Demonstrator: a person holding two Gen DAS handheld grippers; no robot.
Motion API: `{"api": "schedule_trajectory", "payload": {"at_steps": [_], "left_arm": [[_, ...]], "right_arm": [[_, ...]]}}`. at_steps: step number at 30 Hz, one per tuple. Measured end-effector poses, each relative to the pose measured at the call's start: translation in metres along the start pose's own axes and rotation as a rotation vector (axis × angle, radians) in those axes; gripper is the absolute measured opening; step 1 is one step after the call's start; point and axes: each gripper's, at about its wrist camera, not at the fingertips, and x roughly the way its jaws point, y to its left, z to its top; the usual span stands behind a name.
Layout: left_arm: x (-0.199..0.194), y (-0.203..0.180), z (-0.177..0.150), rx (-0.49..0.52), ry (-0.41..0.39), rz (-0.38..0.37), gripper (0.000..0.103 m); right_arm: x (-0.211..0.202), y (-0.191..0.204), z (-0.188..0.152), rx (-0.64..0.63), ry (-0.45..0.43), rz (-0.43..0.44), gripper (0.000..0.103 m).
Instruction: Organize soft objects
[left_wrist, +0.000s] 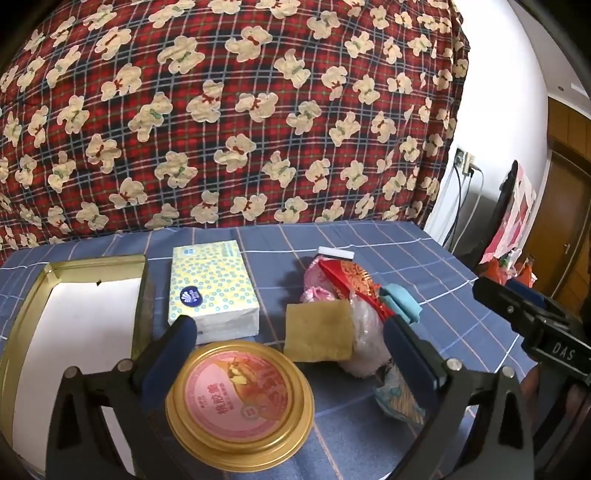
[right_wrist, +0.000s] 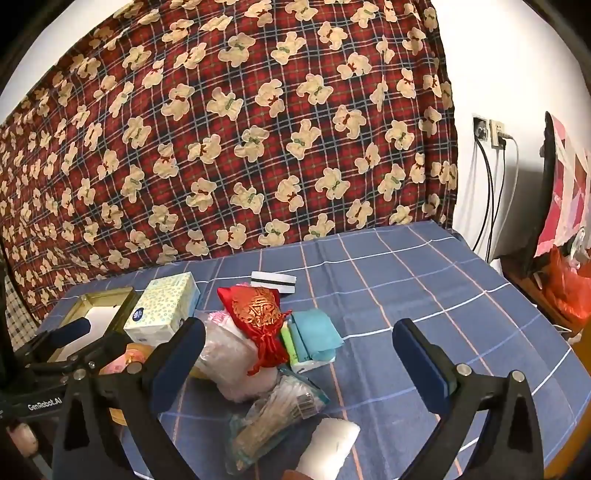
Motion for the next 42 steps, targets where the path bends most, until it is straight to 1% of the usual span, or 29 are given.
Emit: {"api": "schedule_trajectory", "payload": {"at_steps": [22, 42], "left_arm": [[0.001, 0.002, 0.0, -0.002, 0.004, 0.002, 0.102], [0.01, 0.0, -0.009, 0.006, 0.012, 0.006, 0.103]], "right_arm": [[0.002, -0.007, -0.004, 0.026, 0.021, 0.006, 0.103], [0.003, -0.016, -0.009, 0.058, 0.038, 0.003, 0.103]]}}
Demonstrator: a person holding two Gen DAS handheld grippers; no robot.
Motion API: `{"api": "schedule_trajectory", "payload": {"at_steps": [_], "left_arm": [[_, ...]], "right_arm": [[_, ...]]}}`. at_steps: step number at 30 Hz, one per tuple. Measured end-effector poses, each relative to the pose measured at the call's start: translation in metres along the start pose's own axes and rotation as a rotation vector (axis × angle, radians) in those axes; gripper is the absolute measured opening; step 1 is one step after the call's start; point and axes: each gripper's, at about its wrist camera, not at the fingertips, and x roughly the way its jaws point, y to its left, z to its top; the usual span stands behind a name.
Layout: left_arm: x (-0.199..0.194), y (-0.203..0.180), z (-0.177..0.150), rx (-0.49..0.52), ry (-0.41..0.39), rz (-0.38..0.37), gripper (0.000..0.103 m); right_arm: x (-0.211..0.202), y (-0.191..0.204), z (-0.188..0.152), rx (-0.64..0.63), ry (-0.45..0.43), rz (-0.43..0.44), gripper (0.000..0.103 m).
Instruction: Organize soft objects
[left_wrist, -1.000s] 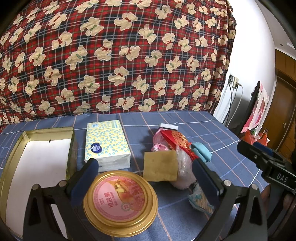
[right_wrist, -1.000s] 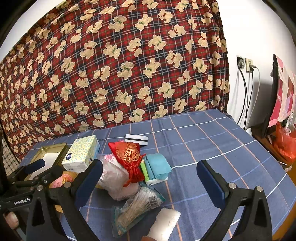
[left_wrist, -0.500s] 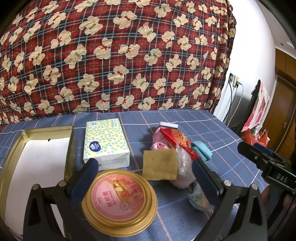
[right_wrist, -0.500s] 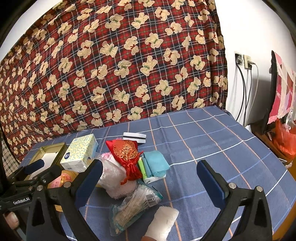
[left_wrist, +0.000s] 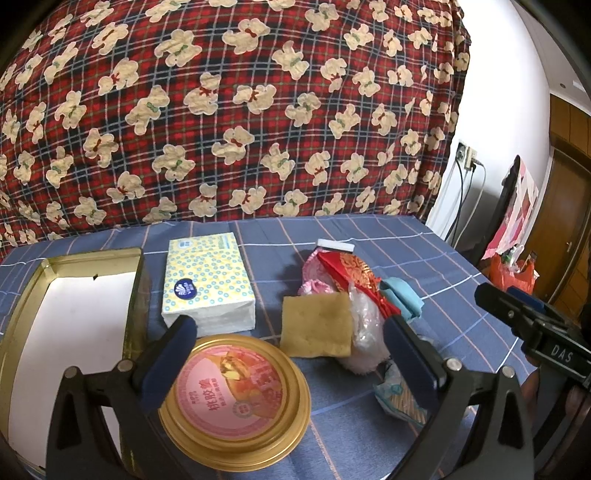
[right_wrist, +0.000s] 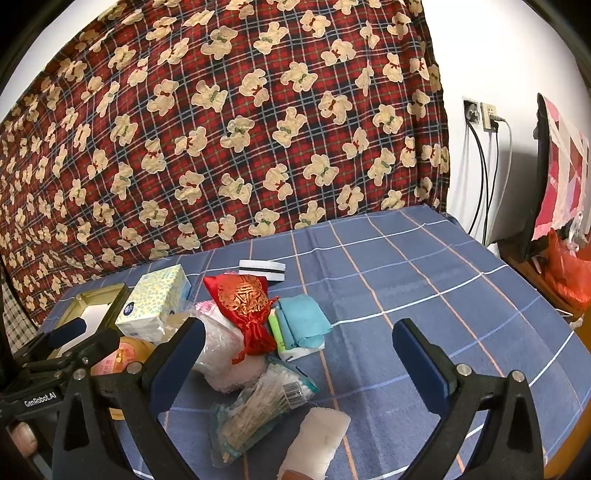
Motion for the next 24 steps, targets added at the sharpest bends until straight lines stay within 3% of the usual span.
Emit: {"api": "schedule_trajectory", "payload": {"at_steps": [24], "left_arm": [[0.002, -0.013, -0.003, 0.01, 0.007, -0.003, 0.102]], "right_arm": [[0.002, -0.011, -0.005, 0.02, 0.014, -0.019, 0.102]]}}
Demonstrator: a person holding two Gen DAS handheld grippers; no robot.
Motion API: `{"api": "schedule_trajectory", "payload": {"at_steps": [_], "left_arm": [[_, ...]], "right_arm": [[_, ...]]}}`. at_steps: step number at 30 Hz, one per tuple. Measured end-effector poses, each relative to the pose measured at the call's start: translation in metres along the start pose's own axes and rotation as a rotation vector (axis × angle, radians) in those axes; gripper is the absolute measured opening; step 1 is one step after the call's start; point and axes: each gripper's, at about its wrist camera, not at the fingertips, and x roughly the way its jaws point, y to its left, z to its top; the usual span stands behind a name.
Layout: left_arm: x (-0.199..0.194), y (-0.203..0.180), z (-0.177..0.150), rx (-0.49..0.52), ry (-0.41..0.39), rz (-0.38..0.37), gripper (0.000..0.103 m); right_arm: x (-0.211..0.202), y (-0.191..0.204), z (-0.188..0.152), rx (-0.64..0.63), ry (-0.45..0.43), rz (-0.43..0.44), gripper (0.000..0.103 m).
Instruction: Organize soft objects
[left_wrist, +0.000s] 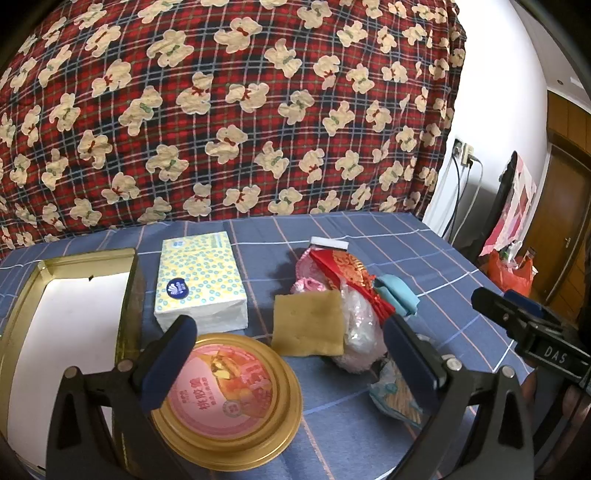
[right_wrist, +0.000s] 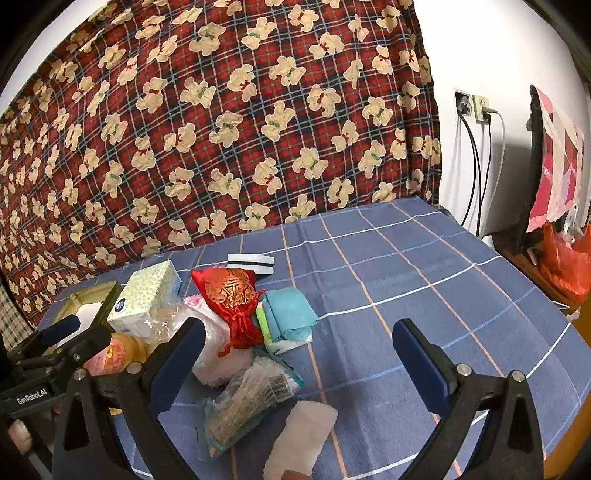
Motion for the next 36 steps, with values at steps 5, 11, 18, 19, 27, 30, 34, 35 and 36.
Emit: {"api": "schedule_trajectory", "payload": {"at_steps": [5, 11, 18, 19, 27, 30, 34, 35, 36], "left_arm": [[-0.001, -0.001, 0.001, 0.001, -0.002, -0.002, 0.102], [-0.002, -0.002, 0.002, 0.002, 0.0, -0.004, 0.102], [-0.002, -0.006, -0.003, 0.013, 0.022, -0.017, 0.102], [-0.001, -0.008, -0.004, 0.019, 0.027, -0.023, 0.102], [0.004, -0.031, -0.016, 0.074, 0.062, -0.062, 0.102], [0.007, -0.04, -0.02, 0.094, 0.076, -0.074, 0.1], [0.01, -0.05, -0.024, 0.117, 0.091, -0.092, 0.097], [0.011, -0.053, -0.024, 0.125, 0.094, -0.096, 0.095], [0.012, -0.055, -0.025, 0.131, 0.098, -0.098, 0.094]], "right_arm": [[0.0, -0.001, 0.0, 0.0, 0.003, -0.003, 0.102], [0.0, -0.002, -0.001, 0.001, 0.002, -0.001, 0.102], [-0.002, -0.002, -0.009, -0.012, 0.026, -0.007, 0.102], [-0.002, -0.003, -0.011, -0.016, 0.031, -0.014, 0.102], [0.005, -0.018, -0.041, 0.002, 0.141, -0.041, 0.099], [0.01, -0.018, -0.049, -0.004, 0.175, -0.032, 0.084], [0.02, -0.012, -0.059, -0.039, 0.221, -0.024, 0.079], [0.023, -0.011, -0.062, -0.044, 0.237, -0.018, 0.071], [0.026, -0.01, -0.065, -0.048, 0.255, -0.014, 0.066]]}}
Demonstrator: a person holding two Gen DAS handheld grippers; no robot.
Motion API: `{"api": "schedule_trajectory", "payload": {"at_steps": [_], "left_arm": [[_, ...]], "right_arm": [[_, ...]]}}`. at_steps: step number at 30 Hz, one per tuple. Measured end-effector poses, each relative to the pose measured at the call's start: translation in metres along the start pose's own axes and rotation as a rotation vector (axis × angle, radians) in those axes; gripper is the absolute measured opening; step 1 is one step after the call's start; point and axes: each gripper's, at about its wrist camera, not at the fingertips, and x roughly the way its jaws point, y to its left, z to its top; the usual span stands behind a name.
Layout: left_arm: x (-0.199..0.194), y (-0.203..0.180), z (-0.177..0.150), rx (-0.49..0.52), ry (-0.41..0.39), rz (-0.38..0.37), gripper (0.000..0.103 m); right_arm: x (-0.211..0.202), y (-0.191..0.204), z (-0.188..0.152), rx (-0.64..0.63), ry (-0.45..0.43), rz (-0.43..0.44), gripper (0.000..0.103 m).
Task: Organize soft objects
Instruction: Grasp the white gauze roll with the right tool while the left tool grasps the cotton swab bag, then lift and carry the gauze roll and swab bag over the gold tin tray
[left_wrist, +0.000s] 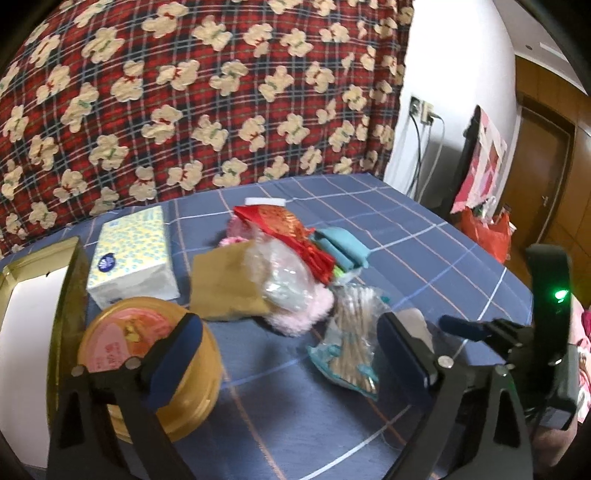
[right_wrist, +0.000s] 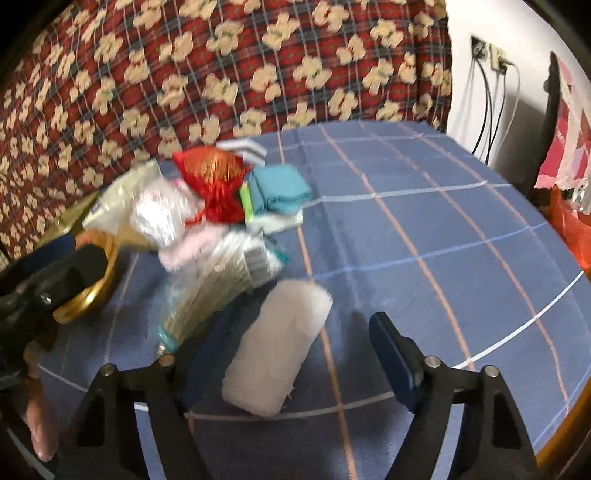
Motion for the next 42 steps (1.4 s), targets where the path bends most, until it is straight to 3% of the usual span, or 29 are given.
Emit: {"api": "schedule_trajectory", "payload": {"at_steps": [2, 4, 5, 13, 15, 18, 24, 26, 34, 42], "left_arm": [[0.004, -0.005, -0.001, 0.015, 0.015, -0.014, 0.085], [0.009, -0.009, -0.002, 0.026, 0.032, -0.023, 0.082], [0.011, -0.012, -0.003, 0.03, 0.037, -0.031, 0.08], [0.033, -0.035, -0.005, 0.095, 0.092, -0.055, 0.077], [0.042, -0.04, -0.006, 0.104, 0.117, -0.058, 0.072], [0.055, -0.047, -0.008, 0.119, 0.16, -0.062, 0.053], [0.069, -0.053, -0.011, 0.142, 0.2, -0.064, 0.051], [0.07, -0.052, -0.011, 0.144, 0.207, -0.086, 0.042], [0.06, -0.042, -0.008, 0.113, 0.16, -0.138, 0.028], [0.038, -0.029, 0.001, 0.085, 0.07, -0.166, 0.027]], "right_arm": [[0.007, 0.001, -0.004, -0.008, 0.027, 0.0, 0.048], [0.01, -0.001, -0.008, 0.001, 0.032, 0.036, 0.039], [0.007, -0.002, -0.009, 0.005, 0.019, 0.068, 0.039], [0.002, -0.014, -0.006, 0.019, -0.022, 0.069, 0.037], [0.001, -0.02, -0.005, 0.033, -0.031, 0.067, 0.037], [0.001, -0.03, -0.003, 0.06, -0.038, 0.069, 0.037], [0.002, -0.041, 0.0, 0.087, -0.053, 0.097, 0.037], [0.002, -0.041, 0.0, 0.086, -0.059, 0.104, 0.037], [-0.006, -0.037, 0.006, 0.085, -0.116, 0.113, 0.037], [-0.01, -0.027, 0.018, 0.073, -0.168, 0.11, 0.037]]}}
